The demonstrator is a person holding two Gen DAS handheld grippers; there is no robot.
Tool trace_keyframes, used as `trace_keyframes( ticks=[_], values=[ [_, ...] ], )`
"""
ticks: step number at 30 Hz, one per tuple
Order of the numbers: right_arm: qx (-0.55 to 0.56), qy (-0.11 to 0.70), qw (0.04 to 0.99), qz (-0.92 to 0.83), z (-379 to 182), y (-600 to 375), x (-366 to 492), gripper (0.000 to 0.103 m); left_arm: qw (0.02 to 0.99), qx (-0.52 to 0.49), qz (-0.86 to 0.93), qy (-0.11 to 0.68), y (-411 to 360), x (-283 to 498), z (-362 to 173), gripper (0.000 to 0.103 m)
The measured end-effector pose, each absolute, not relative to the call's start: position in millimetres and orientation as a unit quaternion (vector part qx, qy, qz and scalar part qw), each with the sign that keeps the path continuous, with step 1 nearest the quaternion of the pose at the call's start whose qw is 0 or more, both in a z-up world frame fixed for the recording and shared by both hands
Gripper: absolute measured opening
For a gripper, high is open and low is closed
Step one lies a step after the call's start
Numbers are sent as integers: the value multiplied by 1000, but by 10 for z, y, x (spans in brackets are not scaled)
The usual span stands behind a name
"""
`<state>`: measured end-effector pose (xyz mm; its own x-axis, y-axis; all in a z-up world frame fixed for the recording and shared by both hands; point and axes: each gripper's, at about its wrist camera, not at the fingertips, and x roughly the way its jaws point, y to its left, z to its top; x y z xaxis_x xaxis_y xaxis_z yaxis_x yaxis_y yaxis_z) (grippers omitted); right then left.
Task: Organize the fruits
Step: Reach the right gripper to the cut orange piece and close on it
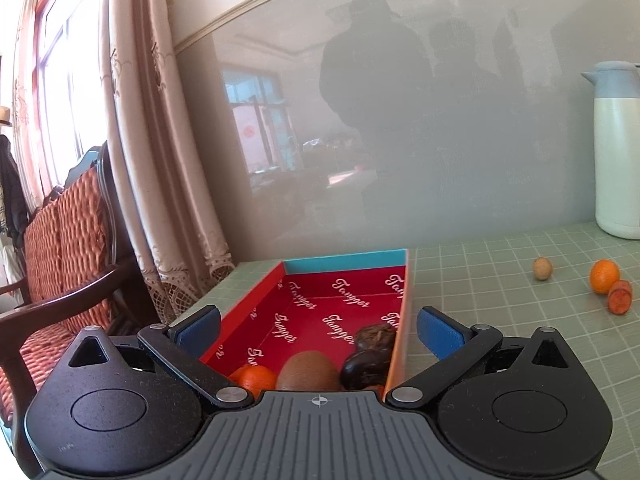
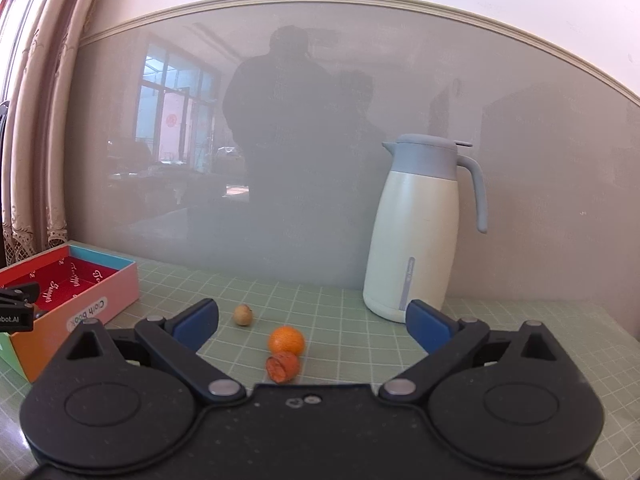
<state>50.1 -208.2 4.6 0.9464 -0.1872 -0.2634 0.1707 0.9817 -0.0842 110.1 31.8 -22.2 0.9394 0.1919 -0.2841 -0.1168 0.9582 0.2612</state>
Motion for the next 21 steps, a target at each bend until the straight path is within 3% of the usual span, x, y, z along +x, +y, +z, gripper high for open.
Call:
trace_keyframes(
  ticks=[12,15,18,21],
  values=[
    [-39,172,970,-166,-52,-2273,636,100,978,129,56,157,55,1031,-223,103],
    [-29,196,971,-135,-109,-2282,754,94,977,127,56,159,78,1041,-209,103],
    [-14,217,970,-113,-151,-2298,881,75,977,119,68,165,156,1080,-184,103],
    [-2,239,966,-97,-213,-2291,1019,75,976,113,87,165,253,1102,-151,103]
  ],
)
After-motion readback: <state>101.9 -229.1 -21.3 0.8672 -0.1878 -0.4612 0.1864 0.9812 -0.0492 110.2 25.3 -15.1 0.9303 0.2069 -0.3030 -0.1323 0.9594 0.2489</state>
